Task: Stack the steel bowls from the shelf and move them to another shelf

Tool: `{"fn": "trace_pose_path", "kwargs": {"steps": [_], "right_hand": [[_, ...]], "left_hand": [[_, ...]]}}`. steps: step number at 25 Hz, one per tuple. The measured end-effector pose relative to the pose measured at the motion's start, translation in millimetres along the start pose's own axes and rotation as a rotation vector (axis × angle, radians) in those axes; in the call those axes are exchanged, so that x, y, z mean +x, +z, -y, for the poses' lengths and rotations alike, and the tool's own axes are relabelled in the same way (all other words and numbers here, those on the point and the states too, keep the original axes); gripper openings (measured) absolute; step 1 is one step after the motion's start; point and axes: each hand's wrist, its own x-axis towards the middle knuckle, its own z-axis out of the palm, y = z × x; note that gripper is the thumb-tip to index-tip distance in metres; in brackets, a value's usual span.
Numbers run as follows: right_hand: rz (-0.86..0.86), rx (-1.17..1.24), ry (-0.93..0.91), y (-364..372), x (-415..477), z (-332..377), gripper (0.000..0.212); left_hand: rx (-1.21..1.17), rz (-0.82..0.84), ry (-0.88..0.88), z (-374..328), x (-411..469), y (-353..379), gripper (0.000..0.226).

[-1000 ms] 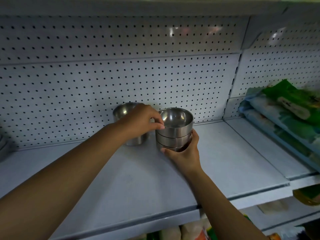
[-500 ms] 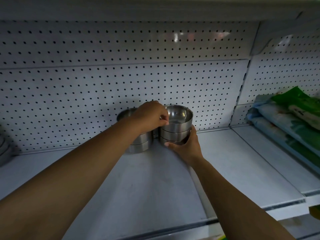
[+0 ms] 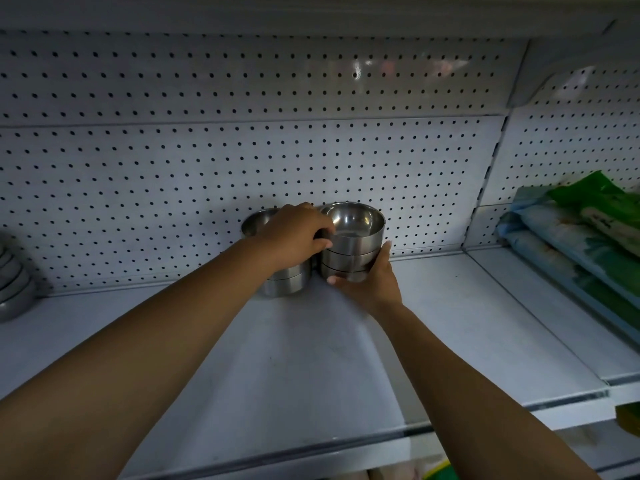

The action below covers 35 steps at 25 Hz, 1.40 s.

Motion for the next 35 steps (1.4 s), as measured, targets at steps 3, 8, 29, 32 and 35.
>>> {"fn": "trace_pose_path", "kwargs": {"steps": [3,8,29,32,35], "right_hand": [[0.002,0.003,0.017,-6.5,-14.7,0.3,0.137],[-0.011,-0.089,-0.094,-19.1,-69.2,5.5,0.095],[0.760,-0.161,-0.654,153.0,-374.7,99.2,0.070],[0.915,-0.205,-0.721,191.0,-436.2,112.6,0.069],[1.076,-0.199,-0.798,230.7,-503.5,131.6,0.068]], "left_hand": [[-0.083,-0.095,0.021,-1.2,-26.1,-4.5,0.036],[-0.208,-0.212,-0.100,3.9,-101.4,-5.6,0.050],[-0.111,-0.415,-0.919,-28.6,-590.0,-9.6,0.058],[-0.108,-0.376,-1.154,-56.4,-677.9,-19.0,0.068],[-0.012,-0.416,-1.320,-88.7,-762.6,-37.1,0.066]]}}
